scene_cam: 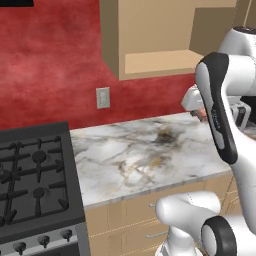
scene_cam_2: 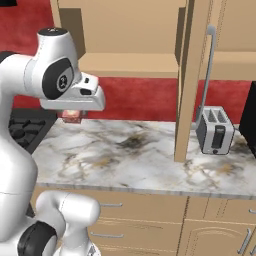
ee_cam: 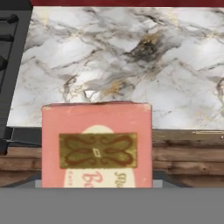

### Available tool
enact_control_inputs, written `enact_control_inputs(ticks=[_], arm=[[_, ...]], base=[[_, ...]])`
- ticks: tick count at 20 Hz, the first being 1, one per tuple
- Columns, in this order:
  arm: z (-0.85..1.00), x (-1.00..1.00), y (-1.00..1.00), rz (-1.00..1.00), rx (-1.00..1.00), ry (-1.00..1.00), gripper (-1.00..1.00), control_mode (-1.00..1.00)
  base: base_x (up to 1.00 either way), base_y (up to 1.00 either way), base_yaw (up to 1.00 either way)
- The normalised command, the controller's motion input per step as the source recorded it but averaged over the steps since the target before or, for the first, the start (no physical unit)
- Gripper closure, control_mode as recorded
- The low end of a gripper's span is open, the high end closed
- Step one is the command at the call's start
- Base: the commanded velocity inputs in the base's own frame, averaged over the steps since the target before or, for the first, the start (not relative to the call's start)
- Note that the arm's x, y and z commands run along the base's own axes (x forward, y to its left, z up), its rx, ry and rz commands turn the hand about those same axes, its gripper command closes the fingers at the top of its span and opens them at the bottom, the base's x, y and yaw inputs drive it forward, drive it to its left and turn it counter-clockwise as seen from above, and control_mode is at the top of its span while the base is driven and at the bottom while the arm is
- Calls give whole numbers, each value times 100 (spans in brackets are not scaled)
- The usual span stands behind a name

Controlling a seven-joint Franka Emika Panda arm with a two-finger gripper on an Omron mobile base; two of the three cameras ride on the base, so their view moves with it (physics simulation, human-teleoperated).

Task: Pick up the sponge and bar soap from the sink, and place them back in the cabinet, and close the cabinet door.

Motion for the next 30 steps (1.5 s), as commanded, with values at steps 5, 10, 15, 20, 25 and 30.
enact_control_inputs(ticks=[5,10,15,20,25,30], arm=[[14,28,0,0,0,-12,100,-100],[0,2,0,0,0,-29,100,-100],[0,3,0,0,0,-31,100,-100],[1,34,0,0,0,-20,100,-100],[10,43,-11,0,0,-7,100,-100],[22,28,-23,0,1,0,100,-100]], base=[[0,0,0],[0,0,0],[0,0,0],[0,0,0],[0,0,0],[0,0,0]])
